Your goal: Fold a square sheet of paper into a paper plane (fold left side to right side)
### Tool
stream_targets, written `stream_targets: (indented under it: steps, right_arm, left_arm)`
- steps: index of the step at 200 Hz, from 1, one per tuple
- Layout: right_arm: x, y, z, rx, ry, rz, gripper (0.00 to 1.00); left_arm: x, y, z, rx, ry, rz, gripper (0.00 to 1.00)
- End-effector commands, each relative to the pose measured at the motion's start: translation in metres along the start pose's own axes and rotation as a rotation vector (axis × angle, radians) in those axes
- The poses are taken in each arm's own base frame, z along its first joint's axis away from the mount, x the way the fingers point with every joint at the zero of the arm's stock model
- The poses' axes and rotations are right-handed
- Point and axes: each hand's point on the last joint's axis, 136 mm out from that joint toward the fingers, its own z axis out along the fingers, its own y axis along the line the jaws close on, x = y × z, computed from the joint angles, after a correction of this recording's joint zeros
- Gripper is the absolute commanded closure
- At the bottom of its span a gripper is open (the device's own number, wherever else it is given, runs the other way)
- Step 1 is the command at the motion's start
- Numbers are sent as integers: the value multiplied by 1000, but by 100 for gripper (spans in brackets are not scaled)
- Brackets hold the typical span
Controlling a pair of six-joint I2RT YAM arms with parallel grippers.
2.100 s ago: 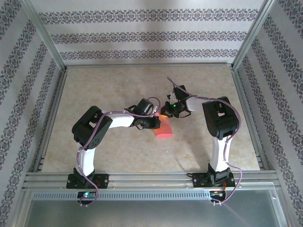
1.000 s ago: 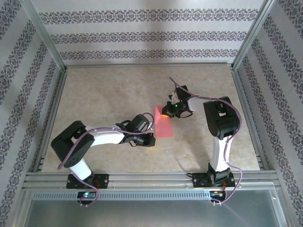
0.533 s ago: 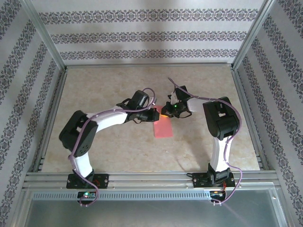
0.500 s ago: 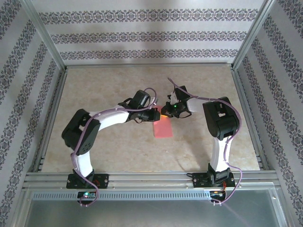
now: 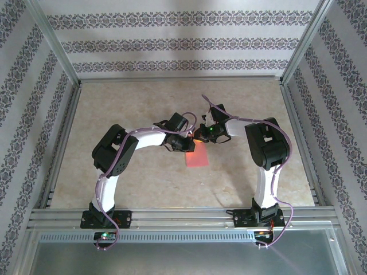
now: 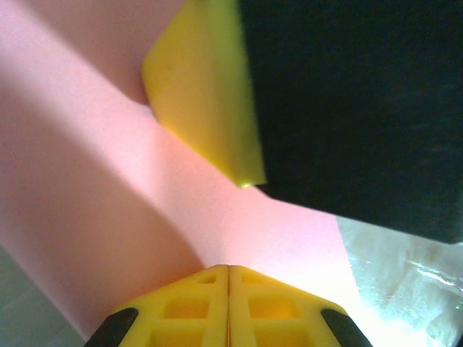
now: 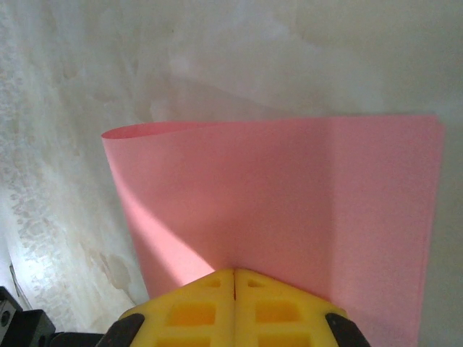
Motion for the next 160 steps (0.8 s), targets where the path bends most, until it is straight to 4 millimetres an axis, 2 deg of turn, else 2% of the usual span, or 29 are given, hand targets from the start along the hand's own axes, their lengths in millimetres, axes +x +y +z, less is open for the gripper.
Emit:
stream_targets:
  steps: [1,38,64,81,96,119,140,160]
  right_arm:
    - [4,-4,0,48,-1,-4,99]
    - [-16,25,-22,-4,-69,-41,85]
    - [-27,41,-56,-21,-156,-75,70]
    - [-21,42,-77,-33,-183,-79,64]
    - [-6,39,-88,-37,-171,-77,66]
    - [26,34,-93,-45,-124,-82,83]
    - [49,28,-88,-63,-80,-83,91]
    - [65,17,-74,-65,-16,-69,98]
  left_arm:
    - [16,18,8,-52,47,-15,92]
    - [25,26,11,-74,54,-56,92]
    - [27,27,10,-79,41,-75,93]
    - [28,26,9,-81,25,-84,93]
    - [28,24,10,-74,21,-89,93]
    - [28,22,13,-75,10,-97,93]
    - [28,19,16,-62,2,-105,93]
    - [28,17,17,-58,6,-103,93]
